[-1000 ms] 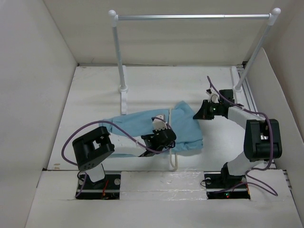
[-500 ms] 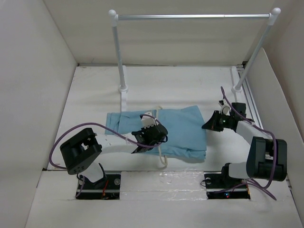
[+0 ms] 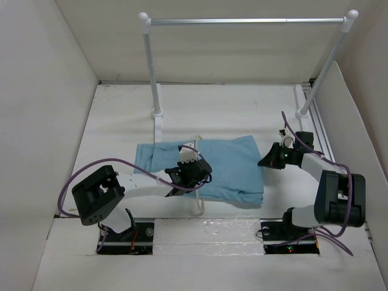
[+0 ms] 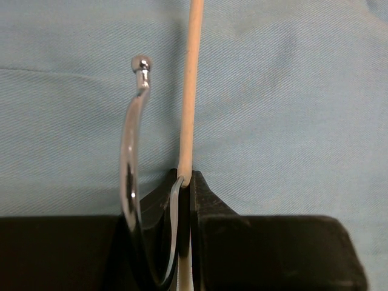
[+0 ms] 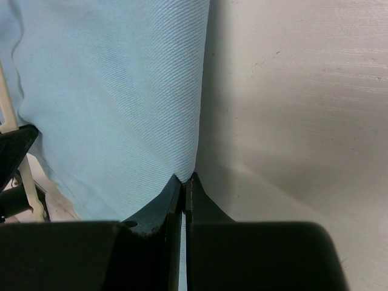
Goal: Place the trousers on the hanger
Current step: Place trousers on hanger
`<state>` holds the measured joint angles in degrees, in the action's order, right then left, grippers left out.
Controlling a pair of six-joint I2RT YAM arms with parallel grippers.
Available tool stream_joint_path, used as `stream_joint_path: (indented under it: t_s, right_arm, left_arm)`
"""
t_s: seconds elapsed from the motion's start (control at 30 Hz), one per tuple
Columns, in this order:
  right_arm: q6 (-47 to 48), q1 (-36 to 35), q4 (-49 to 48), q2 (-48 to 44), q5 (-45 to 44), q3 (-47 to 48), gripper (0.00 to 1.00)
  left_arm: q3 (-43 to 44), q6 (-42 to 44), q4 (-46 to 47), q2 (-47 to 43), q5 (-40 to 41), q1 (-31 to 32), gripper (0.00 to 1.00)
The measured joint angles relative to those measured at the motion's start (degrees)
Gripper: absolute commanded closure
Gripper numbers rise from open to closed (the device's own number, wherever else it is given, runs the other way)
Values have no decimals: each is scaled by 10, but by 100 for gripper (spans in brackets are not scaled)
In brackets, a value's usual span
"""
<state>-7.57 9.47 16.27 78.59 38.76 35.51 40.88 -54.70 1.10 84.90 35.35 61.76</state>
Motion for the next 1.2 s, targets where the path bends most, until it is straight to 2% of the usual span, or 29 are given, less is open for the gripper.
stream_joint_path:
  t_s: [0.4, 0.7, 0.77, 0.8, 0.87, 0.9, 0.97, 1.0, 1.1, 1.2]
  right_arm:
    - [-5, 3, -18, 14, -9, -8, 100]
    - [-12, 3, -29, 21, -20, -15, 100]
    - [-13, 3, -30, 21, -22, -15, 91]
    - [-13, 3, -29, 21, -23, -15, 79]
    - [-12, 3, -26, 17, -25, -15, 65]
    - [-10, 4, -23, 12, -33, -14, 53]
    - [-9, 7, -2, -12, -41, -7, 44]
    - [-7, 3, 14, -30, -43, 1, 37]
    - [-8, -20, 70, -116, -53, 49, 27]
    - [-23, -69, 99, -217, -61, 122, 23]
  left_arm:
    - [7, 67, -7, -4, 9, 0, 100]
    - [10, 75, -5, -28, 3, -2, 100]
    - [13, 75, -8, -30, 2, -3, 100]
    - [17, 75, -12, -30, 2, -4, 100]
    - [33, 76, -30, -31, 4, -3, 100]
    - [46, 79, -42, -32, 7, -3, 100]
    - [74, 87, -75, -40, 14, -5, 100]
    - [94, 91, -97, -46, 19, -5, 100]
    - [165, 102, -160, -65, 35, -4, 100]
    - [239, 115, -202, -82, 55, 1, 100]
